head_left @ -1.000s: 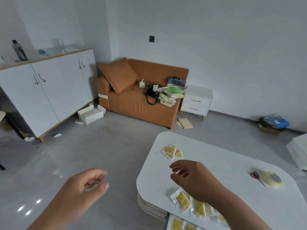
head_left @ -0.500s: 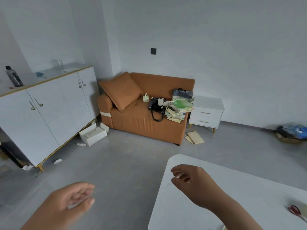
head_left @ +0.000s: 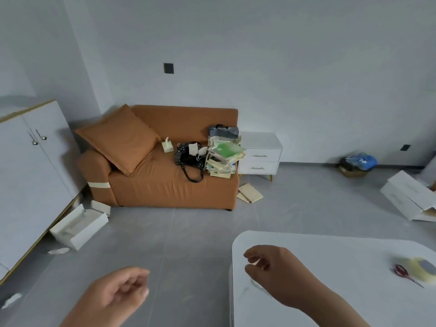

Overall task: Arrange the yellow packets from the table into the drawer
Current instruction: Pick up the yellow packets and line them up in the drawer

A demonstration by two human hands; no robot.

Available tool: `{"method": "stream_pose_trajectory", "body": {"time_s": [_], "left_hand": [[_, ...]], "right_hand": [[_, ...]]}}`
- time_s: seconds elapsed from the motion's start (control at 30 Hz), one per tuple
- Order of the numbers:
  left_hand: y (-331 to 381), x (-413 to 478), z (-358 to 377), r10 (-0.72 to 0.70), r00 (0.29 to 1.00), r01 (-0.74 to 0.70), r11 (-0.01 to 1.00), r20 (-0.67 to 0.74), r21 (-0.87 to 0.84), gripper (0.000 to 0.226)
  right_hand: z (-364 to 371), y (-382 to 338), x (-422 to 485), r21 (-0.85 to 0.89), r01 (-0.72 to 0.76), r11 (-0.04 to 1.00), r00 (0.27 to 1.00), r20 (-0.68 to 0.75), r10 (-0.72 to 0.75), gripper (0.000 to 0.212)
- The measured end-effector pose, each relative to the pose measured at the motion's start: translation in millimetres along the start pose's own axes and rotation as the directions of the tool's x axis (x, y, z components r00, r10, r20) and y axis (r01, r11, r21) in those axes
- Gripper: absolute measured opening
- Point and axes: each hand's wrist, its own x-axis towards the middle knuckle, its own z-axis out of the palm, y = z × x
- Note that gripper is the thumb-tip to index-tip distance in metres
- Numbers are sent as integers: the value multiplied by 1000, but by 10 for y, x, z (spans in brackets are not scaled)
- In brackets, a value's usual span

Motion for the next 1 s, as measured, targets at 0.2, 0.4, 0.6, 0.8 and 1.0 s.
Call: {"method": "stream_pose_trajectory", "body": {"time_s": [0.2, 0.4, 0.6, 0.8, 1.0], "left_hand": [[-176, 939, -454, 47, 992, -51, 998, 116, 34, 31], [-196, 1671, -399, 50, 977, -52, 999, 207, 6, 26], [-19, 2468, -182, 14, 952, -45, 994, 305, 95, 14], [407, 3417, 223, 2, 904, -127, 956, 428, 263, 19], [734, 4228, 966, 20, 832, -221, 929, 554, 297, 21]], "right_hand": [[178, -450, 526, 40, -110, 993, 991, -65, 113, 15], [161, -344, 852, 70, -231, 970, 967, -95, 237, 24], [33, 49, 1393, 212, -330, 920, 922, -138, 362, 21], [-158, 481, 1948, 311, -359, 880, 896, -150, 418, 28], [-608, 953, 2085, 369, -433, 823, 824, -209, 527, 30]]}}
